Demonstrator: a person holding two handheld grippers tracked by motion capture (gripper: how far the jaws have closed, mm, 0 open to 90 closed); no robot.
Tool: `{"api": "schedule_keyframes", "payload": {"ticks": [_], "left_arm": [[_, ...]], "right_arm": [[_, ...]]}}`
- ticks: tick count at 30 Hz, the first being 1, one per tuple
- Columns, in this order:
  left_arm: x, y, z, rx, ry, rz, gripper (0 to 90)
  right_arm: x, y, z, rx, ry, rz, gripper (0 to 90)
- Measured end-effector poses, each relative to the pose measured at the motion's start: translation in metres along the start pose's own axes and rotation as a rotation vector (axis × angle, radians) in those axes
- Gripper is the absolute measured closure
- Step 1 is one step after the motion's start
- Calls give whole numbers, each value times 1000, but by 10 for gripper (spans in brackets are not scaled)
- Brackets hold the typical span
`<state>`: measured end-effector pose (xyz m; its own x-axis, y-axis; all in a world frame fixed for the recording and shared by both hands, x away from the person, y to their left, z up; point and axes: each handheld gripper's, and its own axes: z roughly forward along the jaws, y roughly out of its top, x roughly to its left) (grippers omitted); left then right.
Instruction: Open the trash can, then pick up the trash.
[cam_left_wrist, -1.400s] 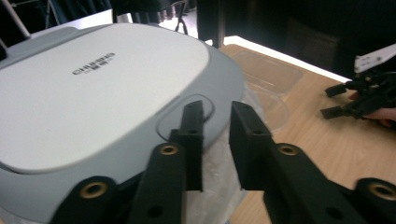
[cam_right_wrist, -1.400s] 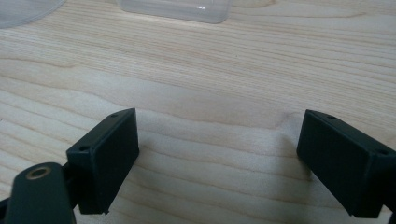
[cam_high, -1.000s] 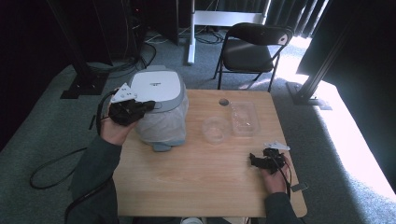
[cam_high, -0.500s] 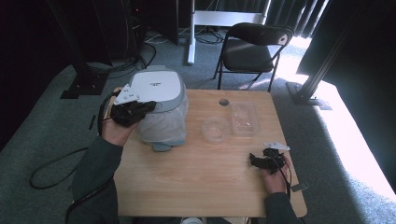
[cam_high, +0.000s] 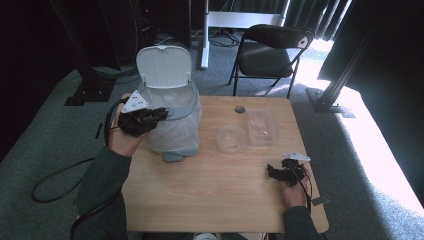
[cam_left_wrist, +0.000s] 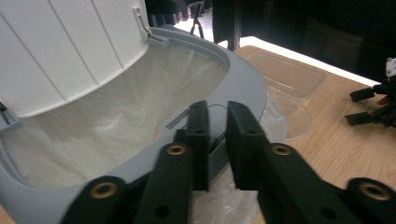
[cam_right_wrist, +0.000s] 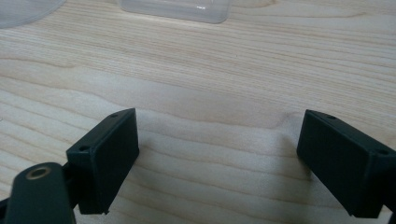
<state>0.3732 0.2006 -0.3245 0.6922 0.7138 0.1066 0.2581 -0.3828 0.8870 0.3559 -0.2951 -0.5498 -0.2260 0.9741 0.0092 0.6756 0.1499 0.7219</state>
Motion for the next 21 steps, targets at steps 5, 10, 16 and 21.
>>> {"api": "schedule_keyframes", "payload": {"ticks": [5,10,16,21], "left_arm": [[-5,-1,-7,-52,-32,-14,700],[-13,-3,-8,-69,-54,-11,670],[-28,-15,-9,-82,-107,-10,611],[-37,-31,-4,-66,-137,-12,574]], "right_arm": [[0,0,0,0,0,0,120],[0,0,0,0,0,0,120],[0,0,0,0,0,0,120],[1,0,0,1,4,-5,119]]}}
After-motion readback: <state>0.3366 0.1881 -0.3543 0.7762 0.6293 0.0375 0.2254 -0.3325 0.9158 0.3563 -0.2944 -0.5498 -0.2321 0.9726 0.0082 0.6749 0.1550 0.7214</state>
